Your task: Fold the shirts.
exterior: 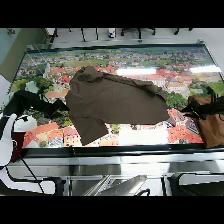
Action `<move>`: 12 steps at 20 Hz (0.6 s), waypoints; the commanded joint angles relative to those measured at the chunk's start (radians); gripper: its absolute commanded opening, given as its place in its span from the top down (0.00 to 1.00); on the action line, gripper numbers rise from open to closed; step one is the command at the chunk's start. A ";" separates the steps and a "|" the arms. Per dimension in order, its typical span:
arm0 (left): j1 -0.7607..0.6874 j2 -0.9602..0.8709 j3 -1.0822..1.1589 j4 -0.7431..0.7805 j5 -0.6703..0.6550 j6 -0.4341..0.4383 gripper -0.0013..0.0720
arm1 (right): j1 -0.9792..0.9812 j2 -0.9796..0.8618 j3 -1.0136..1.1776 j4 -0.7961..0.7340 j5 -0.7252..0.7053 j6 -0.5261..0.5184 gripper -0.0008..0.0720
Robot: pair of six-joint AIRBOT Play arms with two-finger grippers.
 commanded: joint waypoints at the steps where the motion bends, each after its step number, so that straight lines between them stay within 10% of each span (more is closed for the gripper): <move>1: -0.026 -0.049 -0.065 -0.026 -0.036 0.020 0.17 | -0.006 0.001 -0.025 -0.003 -0.011 -0.018 0.46; 7: -0.117 -0.173 0.061 -0.024 -0.068 0.019 0.18 | -0.002 0.001 -0.030 -0.003 -0.014 -0.018 0.46; 9: -0.134 -0.208 0.127 -0.022 -0.033 0.020 0.96 | 0.010 0.001 -0.044 -0.003 -0.013 -0.020 0.46; 12: -0.137 -0.219 0.205 -0.014 0.047 0.023 0.96 | 0.034 -0.005 -0.078 -0.003 0.010 -0.043 0.24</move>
